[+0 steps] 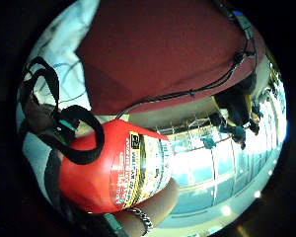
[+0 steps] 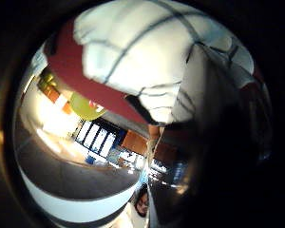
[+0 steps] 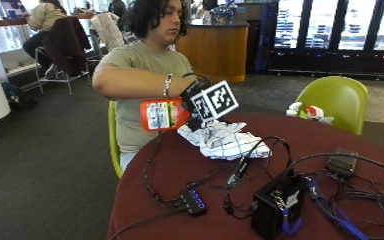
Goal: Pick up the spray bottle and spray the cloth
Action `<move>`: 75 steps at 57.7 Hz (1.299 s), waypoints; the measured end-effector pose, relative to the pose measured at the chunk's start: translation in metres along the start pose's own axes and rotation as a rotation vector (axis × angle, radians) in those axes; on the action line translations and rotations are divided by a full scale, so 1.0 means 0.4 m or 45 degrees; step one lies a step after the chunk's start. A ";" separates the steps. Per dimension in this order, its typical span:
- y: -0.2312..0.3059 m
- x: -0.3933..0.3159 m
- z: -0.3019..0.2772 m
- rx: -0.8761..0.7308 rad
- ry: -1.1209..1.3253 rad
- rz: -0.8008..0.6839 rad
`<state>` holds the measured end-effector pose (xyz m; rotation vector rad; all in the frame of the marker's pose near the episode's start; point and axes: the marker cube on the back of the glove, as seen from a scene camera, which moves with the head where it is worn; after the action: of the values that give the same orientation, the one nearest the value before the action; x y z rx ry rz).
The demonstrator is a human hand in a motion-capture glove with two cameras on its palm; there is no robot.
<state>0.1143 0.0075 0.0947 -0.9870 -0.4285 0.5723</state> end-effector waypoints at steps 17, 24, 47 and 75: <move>0.244 -0.252 -0.109 0.441 -0.189 -0.740; 0.251 -0.364 -0.094 0.588 -0.319 -1.071; 0.027 -0.684 0.075 0.766 -0.723 -1.707; -0.082 -0.693 0.106 0.802 -0.597 -1.628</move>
<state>-0.1165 -0.1525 0.1214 0.1473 -1.0851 -0.2601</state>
